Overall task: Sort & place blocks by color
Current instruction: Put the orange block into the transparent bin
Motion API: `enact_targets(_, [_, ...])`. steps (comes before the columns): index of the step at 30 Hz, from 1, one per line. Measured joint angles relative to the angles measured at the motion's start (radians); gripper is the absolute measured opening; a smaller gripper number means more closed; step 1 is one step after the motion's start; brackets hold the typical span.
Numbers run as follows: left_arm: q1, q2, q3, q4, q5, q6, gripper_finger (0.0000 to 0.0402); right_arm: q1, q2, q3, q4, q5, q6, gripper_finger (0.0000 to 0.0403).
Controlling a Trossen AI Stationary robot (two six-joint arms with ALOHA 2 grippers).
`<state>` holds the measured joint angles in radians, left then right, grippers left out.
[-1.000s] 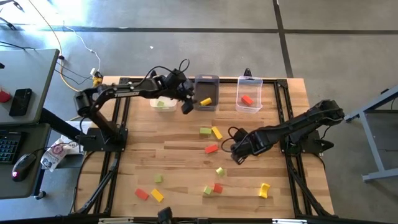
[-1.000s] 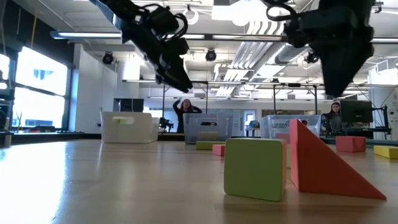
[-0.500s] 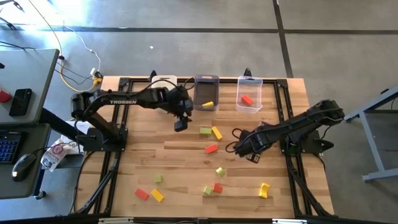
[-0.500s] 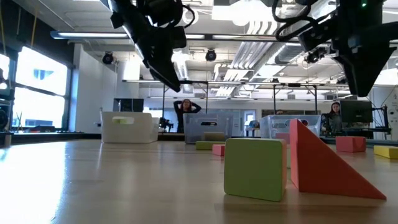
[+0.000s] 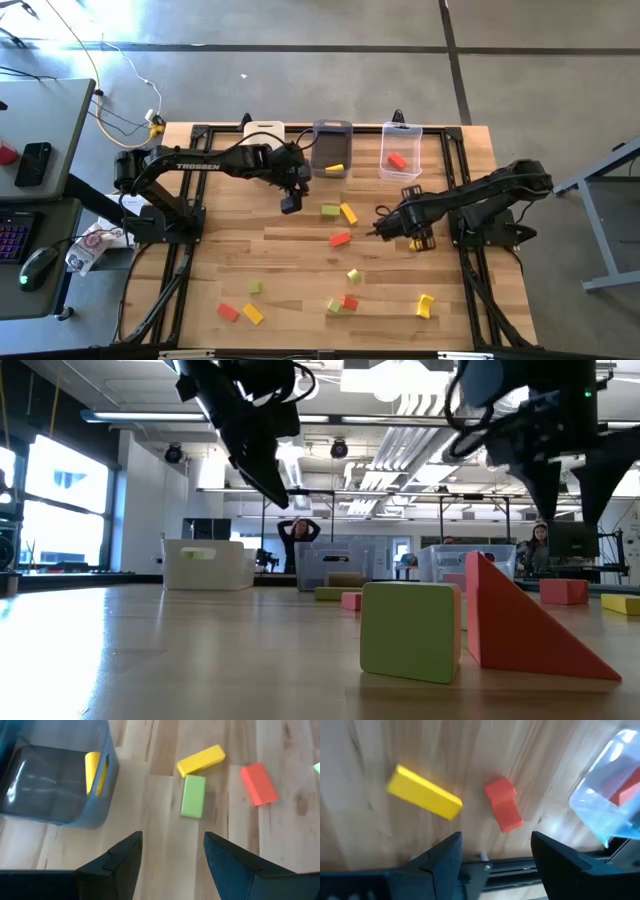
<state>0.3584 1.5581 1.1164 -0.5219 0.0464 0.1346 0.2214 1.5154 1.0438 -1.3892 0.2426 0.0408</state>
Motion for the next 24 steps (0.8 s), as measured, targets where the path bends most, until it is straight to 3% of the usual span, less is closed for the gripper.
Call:
enact_targets(6, [0.0, 0.0, 0.0, -0.038, -0.017, 0.0, 0.0197, -0.012, 0.0, -0.082, 0.084, 0.092, -0.103, 0.0217])
enact_targets(24, [0.0, 0.0, 0.0, -0.042, -0.017, 0.0, 0.0197, -0.118, 0.0, -0.246, 0.343, 0.041, -0.225, 0.0213])
